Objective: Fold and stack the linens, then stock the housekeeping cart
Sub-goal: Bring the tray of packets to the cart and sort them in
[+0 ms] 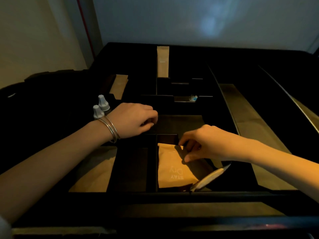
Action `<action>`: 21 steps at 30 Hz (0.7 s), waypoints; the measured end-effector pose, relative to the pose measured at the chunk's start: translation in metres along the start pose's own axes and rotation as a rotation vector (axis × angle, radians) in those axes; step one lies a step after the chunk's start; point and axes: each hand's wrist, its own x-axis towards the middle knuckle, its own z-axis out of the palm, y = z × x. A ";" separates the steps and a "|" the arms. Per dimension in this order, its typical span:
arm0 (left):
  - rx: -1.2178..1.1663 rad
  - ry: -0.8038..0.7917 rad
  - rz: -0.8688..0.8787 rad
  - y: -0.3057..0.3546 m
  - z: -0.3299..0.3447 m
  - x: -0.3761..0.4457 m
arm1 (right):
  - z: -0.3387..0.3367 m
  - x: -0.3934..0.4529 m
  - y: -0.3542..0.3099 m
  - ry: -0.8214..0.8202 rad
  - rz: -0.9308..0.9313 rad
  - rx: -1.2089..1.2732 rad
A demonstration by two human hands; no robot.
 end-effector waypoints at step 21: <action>-0.877 0.116 -0.198 0.000 -0.009 0.002 | -0.044 0.022 0.002 0.413 -0.153 0.775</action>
